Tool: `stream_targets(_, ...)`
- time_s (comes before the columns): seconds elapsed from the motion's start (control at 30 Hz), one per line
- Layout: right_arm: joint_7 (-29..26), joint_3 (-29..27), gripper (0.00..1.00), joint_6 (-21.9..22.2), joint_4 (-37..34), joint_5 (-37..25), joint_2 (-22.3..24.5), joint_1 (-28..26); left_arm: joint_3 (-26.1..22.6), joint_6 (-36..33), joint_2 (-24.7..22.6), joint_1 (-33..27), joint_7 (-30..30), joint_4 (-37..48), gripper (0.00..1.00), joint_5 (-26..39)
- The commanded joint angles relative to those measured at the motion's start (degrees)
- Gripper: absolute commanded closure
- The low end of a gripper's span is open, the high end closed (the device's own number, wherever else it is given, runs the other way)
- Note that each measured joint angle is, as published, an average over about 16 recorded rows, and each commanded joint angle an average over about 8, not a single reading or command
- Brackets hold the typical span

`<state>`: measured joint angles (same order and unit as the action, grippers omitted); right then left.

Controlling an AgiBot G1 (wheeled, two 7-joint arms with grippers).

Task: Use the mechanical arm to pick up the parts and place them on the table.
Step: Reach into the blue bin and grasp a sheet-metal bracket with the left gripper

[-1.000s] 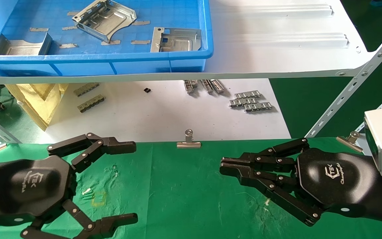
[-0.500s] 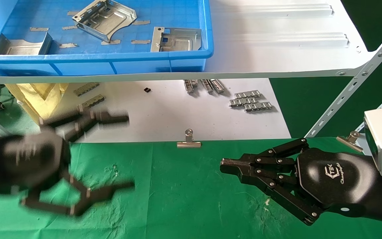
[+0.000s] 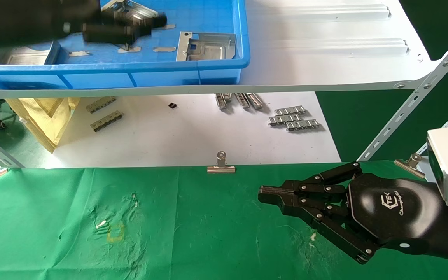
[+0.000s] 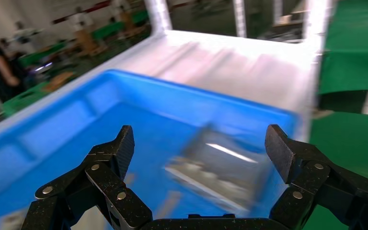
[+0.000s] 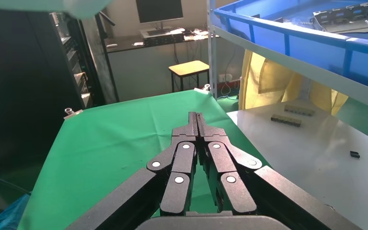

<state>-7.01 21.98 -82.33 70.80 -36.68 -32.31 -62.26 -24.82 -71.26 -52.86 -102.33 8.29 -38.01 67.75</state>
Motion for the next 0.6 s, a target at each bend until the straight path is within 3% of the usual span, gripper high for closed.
stream_targets(0.03, 0.00, 0.00, 1.00, 0.00, 0.00, 0.00, 0.00, 0.00, -1.14, 0.90, -2.48, -4.58, -1.71, 6.76, 0.02, 2.72)
stream_targets(0.13, 0.00, 0.00, 1.00, 0.00, 0.00, 0.00, 0.00, 0.00, -2.20, 5.64, -4.62, -8.01, -3.18, 14.72, 0.20, 5.71)
stream_targets(0.3, 0.00, 0.00, 1.00, 0.00, 0.00, 0.00, 0.00, 0.00, -3.29, 12.43, -6.62, -11.12, -5.12, 23.73, 0.77, 8.79)
stream_targets(0.37, 0.00, 0.00, 1.00, 0.00, 0.00, 0.00, 0.00, 0.00, -3.53, 13.87, -7.12, -11.80, -5.86, 25.98, 0.92, 9.39)
stream_targets(0.43, 0.00, 0.00, 1.00, 0.00, 0.00, 0.00, 0.00, 0.00, -3.75, 14.75, -7.58, -12.31, -6.54, 27.79, 1.00, 9.83)
stream_targets(0.6, 0.00, 0.00, 1.00, 0.00, 0.00, 0.00, 0.00, 0.00, -4.23, 15.41, -8.52, -13.36, -8.04, 30.81, 1.00, 10.61)
